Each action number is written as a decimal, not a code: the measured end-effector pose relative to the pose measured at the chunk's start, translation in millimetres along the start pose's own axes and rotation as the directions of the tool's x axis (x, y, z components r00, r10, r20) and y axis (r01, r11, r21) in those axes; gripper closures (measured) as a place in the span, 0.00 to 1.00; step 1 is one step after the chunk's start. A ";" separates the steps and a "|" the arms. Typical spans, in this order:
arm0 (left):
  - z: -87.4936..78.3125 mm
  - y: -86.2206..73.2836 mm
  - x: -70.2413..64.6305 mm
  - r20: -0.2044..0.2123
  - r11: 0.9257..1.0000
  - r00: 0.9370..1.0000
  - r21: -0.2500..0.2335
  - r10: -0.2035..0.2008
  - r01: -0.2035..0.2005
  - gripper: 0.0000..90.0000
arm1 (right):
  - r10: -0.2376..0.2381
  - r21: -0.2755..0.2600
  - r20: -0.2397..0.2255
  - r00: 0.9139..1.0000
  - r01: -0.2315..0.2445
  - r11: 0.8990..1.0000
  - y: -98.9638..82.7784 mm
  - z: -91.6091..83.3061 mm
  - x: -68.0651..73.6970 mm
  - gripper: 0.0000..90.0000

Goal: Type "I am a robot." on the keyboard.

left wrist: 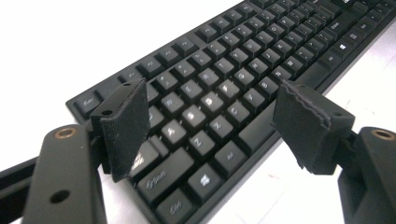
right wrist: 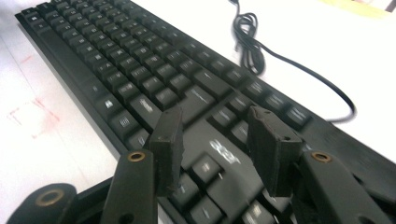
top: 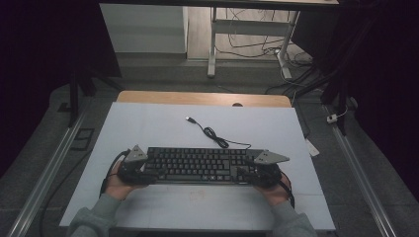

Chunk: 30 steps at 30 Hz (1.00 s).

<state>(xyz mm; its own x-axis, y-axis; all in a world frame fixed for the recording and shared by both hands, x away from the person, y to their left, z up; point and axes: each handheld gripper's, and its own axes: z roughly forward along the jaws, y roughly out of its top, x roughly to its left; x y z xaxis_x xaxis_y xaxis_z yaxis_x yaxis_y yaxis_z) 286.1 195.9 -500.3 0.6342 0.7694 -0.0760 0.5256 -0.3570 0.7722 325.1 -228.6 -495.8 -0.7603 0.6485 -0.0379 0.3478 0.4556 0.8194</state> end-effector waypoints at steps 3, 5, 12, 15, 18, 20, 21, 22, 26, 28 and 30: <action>-6.0 -7.0 -0.2 -0.007 1.000 1.000 -0.005 0.000 0.000 0.30 | 0.003 0.005 0.020 1.000 -0.003 1.000 -7.1 -8.4 -3.6 0.61; -9.9 -11.3 -0.8 -0.013 1.000 1.000 -0.014 -0.002 0.002 0.30 | 0.012 -0.001 0.034 0.999 -0.012 1.000 -12.9 -14.4 -6.1 0.60; -19.9 -23.2 -3.4 -0.022 1.000 1.000 -0.023 0.001 -0.002 0.30 | 0.029 -0.008 0.088 0.996 -0.029 1.000 -32.7 -39.5 -15.0 0.58; -22.2 -28.9 -3.9 -0.025 1.000 1.000 -0.019 0.000 0.000 0.30 | 0.043 -0.013 0.094 0.995 -0.042 0.999 -39.9 -47.6 -18.8 0.57; -23.9 -32.9 -2.6 -0.031 1.000 0.999 -0.016 -0.006 0.005 0.30 | 0.047 -0.016 0.101 0.994 -0.046 0.999 -44.7 -52.0 -21.0 0.56; -24.7 -34.1 -1.4 -0.036 1.000 0.999 -0.020 -0.012 0.012 0.30 | 0.050 -0.021 0.101 0.994 -0.048 0.999 -46.6 -53.9 -22.4 0.56; -24.8 -34.1 -0.9 -0.038 1.000 0.999 -0.023 -0.014 0.013 0.30 | 0.050 -0.019 0.104 0.993 -0.048 0.999 -46.9 -54.8 -22.9 0.56; -24.8 -33.8 -0.5 -0.038 1.000 0.999 -0.024 -0.014 0.013 0.30 | 0.051 -0.023 0.101 0.994 -0.049 0.999 -47.3 -54.8 -23.6 0.56; -24.3 -32.9 -0.7 -0.037 1.000 0.999 -0.027 -0.012 0.011 0.30 | 0.050 -0.023 0.099 0.994 -0.048 0.999 -47.0 -53.7 -24.5 0.56; -23.9 -32.9 -0.8 -0.035 1.000 0.999 -0.026 -0.011 0.010 0.30 | 0.047 -0.022 0.099 0.994 -0.045 0.999 -46.7 -53.0 -23.9 0.55; -23.6 -32.7 -0.7 -0.035 1.000 0.999 -0.025 -0.011 0.010 0.30 | 0.043 -0.021 0.092 0.995 -0.041 0.999 -46.4 -52.6 -23.7 0.55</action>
<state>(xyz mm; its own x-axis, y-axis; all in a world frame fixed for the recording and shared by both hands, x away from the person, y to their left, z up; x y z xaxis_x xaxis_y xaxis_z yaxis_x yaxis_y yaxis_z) 255.0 219.5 -510.6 0.6080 0.7915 -0.0624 0.5175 -0.3354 0.7872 298.2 -297.2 -502.9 -0.6909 0.7209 -0.0555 0.3667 0.4156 0.8324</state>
